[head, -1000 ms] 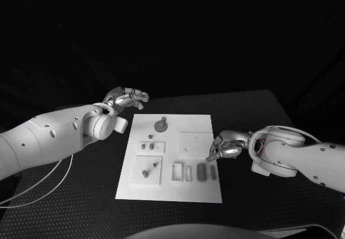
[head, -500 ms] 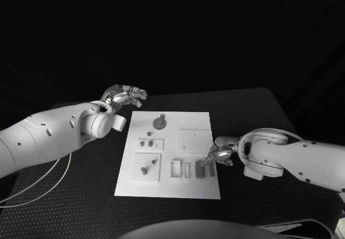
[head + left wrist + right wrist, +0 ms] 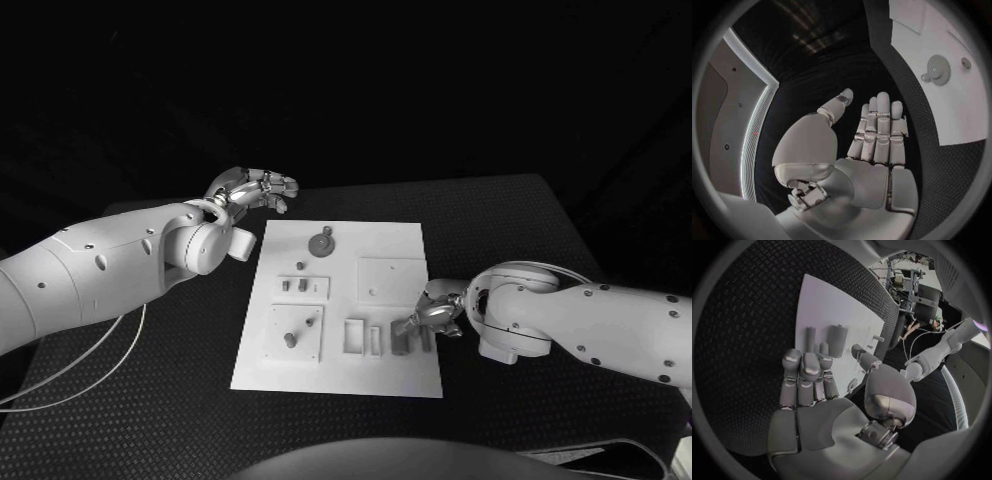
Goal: Assemble the parts on the task board
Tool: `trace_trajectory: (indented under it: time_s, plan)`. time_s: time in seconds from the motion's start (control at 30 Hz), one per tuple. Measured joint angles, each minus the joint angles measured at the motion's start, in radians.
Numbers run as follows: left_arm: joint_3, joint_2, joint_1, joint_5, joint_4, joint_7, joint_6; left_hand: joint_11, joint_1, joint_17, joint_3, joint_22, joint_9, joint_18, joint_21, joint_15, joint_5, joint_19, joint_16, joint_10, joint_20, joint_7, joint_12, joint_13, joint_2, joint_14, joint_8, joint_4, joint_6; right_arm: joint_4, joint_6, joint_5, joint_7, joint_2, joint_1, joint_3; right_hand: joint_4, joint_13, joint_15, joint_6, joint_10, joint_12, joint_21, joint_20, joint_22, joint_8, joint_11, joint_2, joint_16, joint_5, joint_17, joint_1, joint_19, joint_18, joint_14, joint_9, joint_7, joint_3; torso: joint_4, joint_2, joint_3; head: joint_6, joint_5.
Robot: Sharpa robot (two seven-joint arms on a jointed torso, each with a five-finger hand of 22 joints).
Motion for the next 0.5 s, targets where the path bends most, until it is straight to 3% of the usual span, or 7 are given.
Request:
trace_trajectory:
  time_s: [0.23, 0.5]
  plan:
    - [0.000, -0.002, 0.000, 0.000, 0.001, -0.001, 0.001, 0.000, 0.000, 0.001, 0.000, 0.001, 0.000, 0.014, 0.000, 0.000, 0.000, 0.000, 0.000, 0.000, 0.000, 0.000, 0.000, 0.000, 0.000, 0.000, 0.000, 0.000, 0.000, -0.013, 0.012, -0.020, -0.018, 0.014, -0.009, -0.007, 0.006, 0.002, 0.001, 0.000, 0.000, 0.000, 0.005, -0.004, -0.001, 0.000, 0.000, -0.016, 0.000, 0.000, 0.000, -0.016, -0.004, -0.001, 0.001, 0.000, 0.000, 0.006, -0.0004, 0.000, -0.0001, -0.004, 0.008]
    - [0.000, -0.003, 0.000, 0.001, 0.005, -0.003, 0.004, 0.004, -0.005, 0.001, -0.003, 0.001, -0.001, 0.015, -0.004, 0.004, 0.000, -0.002, -0.004, -0.004, 0.002, 0.004, 0.000, -0.001, -0.005, -0.004, 0.000, 0.003, -0.004, -0.020, 0.015, -0.038, -0.024, 0.051, -0.019, -0.008, 0.006, 0.004, 0.001, 0.016, 0.000, 0.000, 0.007, -0.003, -0.001, -0.002, 0.000, -0.020, 0.004, 0.000, 0.001, -0.020, -0.004, -0.002, 0.001, 0.002, 0.009, 0.006, -0.0028, 0.001, 0.0009, -0.007, 0.011]
